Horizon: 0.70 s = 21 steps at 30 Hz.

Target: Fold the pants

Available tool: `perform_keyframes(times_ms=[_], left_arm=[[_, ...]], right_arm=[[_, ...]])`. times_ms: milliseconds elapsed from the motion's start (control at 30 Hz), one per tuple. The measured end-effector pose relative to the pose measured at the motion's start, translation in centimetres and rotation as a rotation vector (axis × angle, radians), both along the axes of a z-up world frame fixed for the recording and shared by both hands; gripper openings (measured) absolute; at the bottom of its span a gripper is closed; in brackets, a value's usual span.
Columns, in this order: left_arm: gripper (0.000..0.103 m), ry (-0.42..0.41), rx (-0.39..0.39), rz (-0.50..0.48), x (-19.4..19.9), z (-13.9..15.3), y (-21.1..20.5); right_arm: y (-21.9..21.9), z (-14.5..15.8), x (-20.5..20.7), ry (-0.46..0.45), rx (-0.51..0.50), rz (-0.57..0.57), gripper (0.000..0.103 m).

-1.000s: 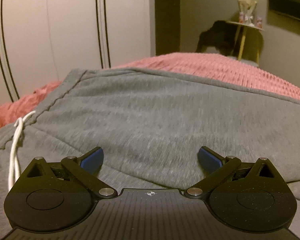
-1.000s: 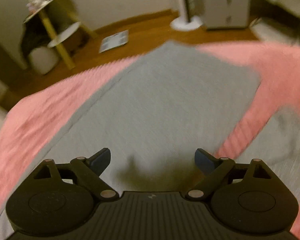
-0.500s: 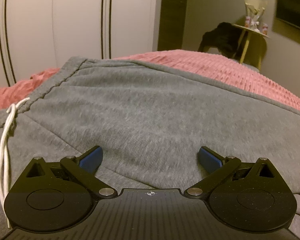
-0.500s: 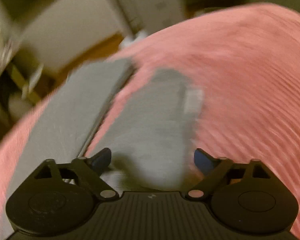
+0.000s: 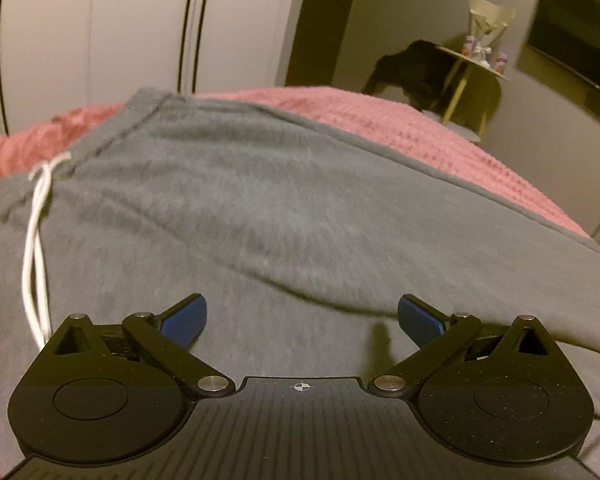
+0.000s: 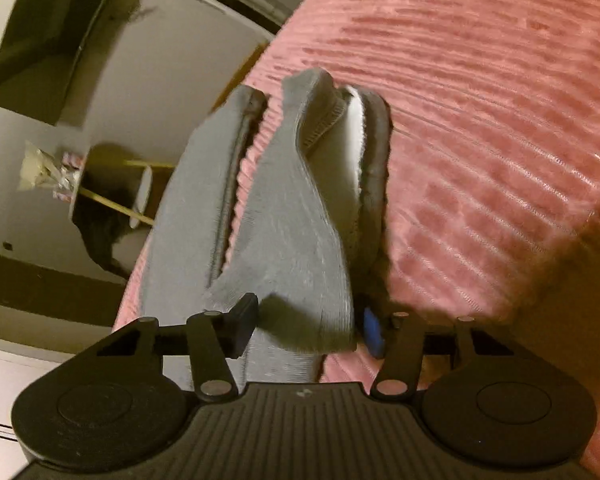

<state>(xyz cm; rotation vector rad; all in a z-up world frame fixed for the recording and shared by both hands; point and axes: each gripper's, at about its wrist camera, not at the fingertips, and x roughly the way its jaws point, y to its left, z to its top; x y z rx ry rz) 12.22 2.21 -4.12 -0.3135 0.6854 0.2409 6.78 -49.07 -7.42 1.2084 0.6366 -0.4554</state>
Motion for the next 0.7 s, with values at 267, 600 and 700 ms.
perform_keyframes(times_ms=[267, 600, 700], left_arm=[[0.103, 0.028, 0.025, 0.019, -2.8, 1.0, 0.3], [0.103, 0.108, 0.143, -0.073, -4.5, 1.2, -2.0], [0.103, 0.118, 0.182, -0.114, -4.9, 1.2, -2.9]], right_arm=[[0.0, 6.5, -3.6, -0.065, -0.390, 0.128, 0.008], [-5.6, 6.8, -10.0, 0.299, -0.860, 0.018, 0.001], [-7.8, 4.9, -11.1, 0.329, -0.708, -0.054, 0.005]])
